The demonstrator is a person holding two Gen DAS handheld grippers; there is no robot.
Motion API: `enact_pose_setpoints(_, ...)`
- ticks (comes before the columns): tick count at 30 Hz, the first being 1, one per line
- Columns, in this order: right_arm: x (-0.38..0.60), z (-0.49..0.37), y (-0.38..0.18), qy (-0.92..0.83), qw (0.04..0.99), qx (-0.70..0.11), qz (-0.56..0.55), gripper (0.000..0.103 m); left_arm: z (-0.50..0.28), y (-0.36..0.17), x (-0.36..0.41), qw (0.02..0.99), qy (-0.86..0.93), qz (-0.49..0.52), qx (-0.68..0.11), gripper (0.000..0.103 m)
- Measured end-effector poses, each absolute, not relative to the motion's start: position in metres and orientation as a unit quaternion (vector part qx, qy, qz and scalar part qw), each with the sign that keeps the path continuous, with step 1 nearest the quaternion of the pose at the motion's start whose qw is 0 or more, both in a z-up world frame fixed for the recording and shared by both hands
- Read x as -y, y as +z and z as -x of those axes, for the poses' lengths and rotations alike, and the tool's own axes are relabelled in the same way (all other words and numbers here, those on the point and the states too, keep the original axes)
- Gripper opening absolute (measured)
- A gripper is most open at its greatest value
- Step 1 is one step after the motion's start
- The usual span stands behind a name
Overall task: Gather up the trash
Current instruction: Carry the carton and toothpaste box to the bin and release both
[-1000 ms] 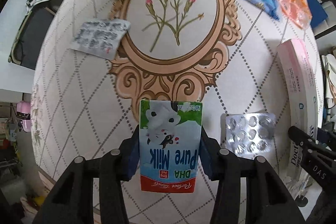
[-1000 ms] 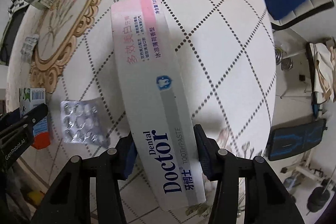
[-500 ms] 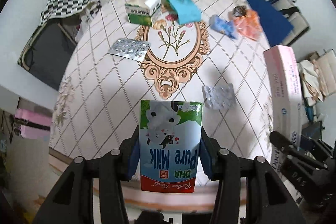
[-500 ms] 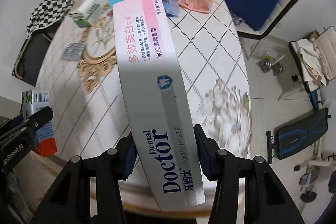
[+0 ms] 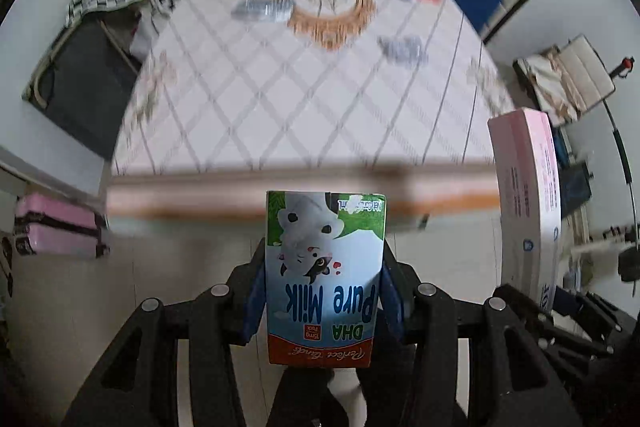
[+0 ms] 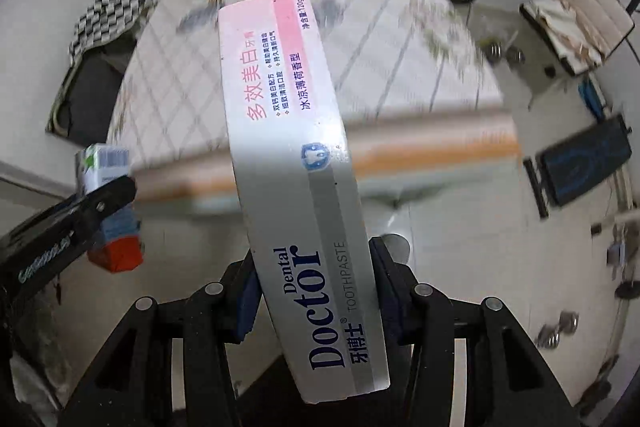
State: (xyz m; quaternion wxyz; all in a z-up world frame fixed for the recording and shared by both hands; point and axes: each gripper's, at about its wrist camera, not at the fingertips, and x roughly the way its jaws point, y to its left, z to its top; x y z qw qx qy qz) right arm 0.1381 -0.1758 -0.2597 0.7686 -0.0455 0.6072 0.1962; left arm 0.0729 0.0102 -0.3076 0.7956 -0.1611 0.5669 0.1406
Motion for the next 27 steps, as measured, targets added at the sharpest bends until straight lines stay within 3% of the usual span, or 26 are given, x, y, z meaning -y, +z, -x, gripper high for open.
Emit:
enact_pose_setpoints(9, 0.203, -0.07, -0.385, 0.18, 0.682, -0.708, 0.033, 0.052, -0.036, -0.43, 0.007, 0.725, 0.118, 0.208, -0.646, 0.045)
enact_pose_setpoints(21, 0.217, -0.083, -0.671, 0.137, 0.555, -0.82, -0.019, 0.052, -0.07, -0.683, 0.0, 0.641, 0.071, 0.295, -0.705, 0.048)
enact_pose_setpoints(23, 0.207, -0.093, -0.716, 0.143, 0.539, -0.83, -0.017, 0.052, -0.076, -0.708, -0.001, 0.643, 0.069, 0.287, -0.707, 0.057)
enact_pose_setpoints(24, 0.203, -0.099, -0.73, 0.142, 0.538, -0.831, -0.013, 0.052, -0.08, -0.722, -0.003, 0.643, 0.072, 0.285, -0.707, 0.078)
enact_pose_setpoints(25, 0.196, -0.104, -0.75, 0.147, 0.534, -0.833, -0.004, 0.053, -0.078, -0.73, -0.006, 0.643, 0.076, 0.285, -0.707, 0.091)
enact_pose_setpoints(27, 0.188, -0.111, -0.778, 0.149, 0.526, -0.837, 0.003, 0.053, -0.078, -0.746, -0.012, 0.641, 0.083, 0.289, -0.707, 0.095)
